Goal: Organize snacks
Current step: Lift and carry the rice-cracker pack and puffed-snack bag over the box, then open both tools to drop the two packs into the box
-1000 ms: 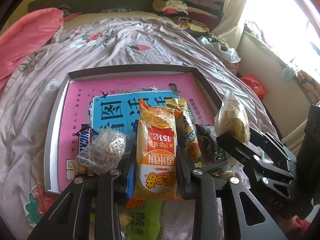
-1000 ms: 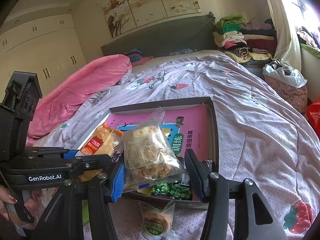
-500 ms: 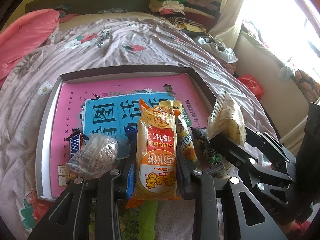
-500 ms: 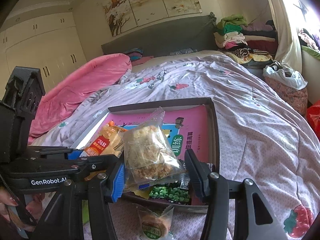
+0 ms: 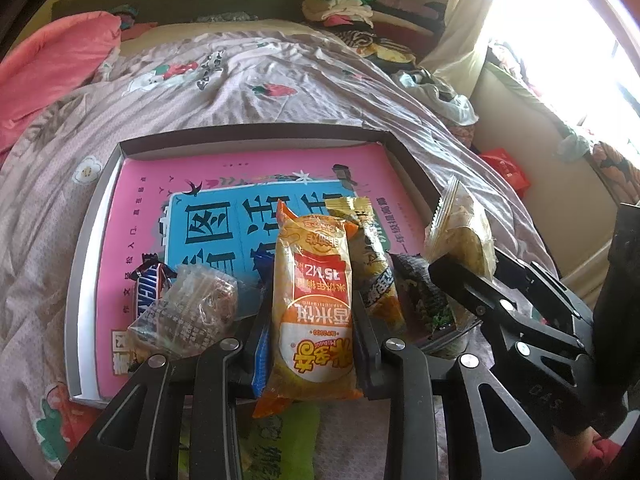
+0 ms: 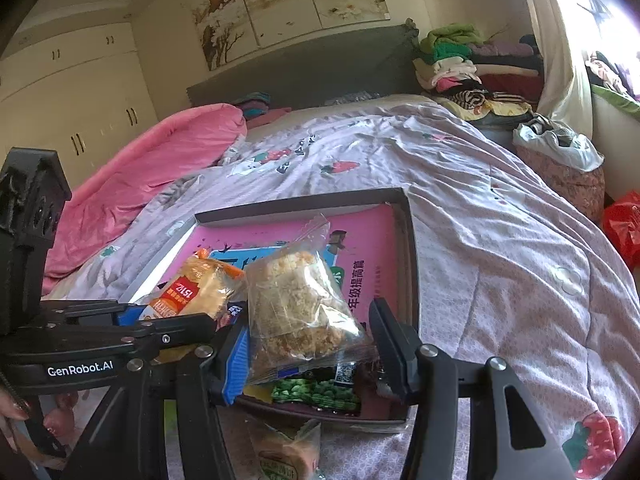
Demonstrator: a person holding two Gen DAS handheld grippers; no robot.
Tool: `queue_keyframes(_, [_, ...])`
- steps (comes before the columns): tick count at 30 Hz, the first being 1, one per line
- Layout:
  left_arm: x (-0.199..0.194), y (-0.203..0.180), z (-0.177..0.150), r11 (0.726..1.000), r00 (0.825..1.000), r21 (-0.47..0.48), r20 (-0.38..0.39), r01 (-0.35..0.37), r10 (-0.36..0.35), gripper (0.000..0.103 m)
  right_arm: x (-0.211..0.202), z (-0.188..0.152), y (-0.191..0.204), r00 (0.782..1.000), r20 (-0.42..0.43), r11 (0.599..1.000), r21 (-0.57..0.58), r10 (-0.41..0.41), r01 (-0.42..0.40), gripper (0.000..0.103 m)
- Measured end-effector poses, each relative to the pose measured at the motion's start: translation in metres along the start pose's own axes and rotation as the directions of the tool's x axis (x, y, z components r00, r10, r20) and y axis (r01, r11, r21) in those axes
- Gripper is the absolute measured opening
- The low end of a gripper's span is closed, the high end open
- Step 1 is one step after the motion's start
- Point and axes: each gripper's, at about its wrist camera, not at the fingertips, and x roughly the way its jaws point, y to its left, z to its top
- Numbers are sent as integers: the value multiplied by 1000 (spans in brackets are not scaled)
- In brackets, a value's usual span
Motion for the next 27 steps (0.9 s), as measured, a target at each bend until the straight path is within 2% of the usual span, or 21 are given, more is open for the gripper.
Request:
queue_keyframes(11, [2,3,-1,1000,1000,-10,0,1,-1,34,17,-5,10,998,-61,999,-40,6,-8,56])
queue_keyframes(27, [1,8,0,1000,1000,-23,-4,-12,12,34,17,-9,16,997,-64,996,-84,-41,36,59])
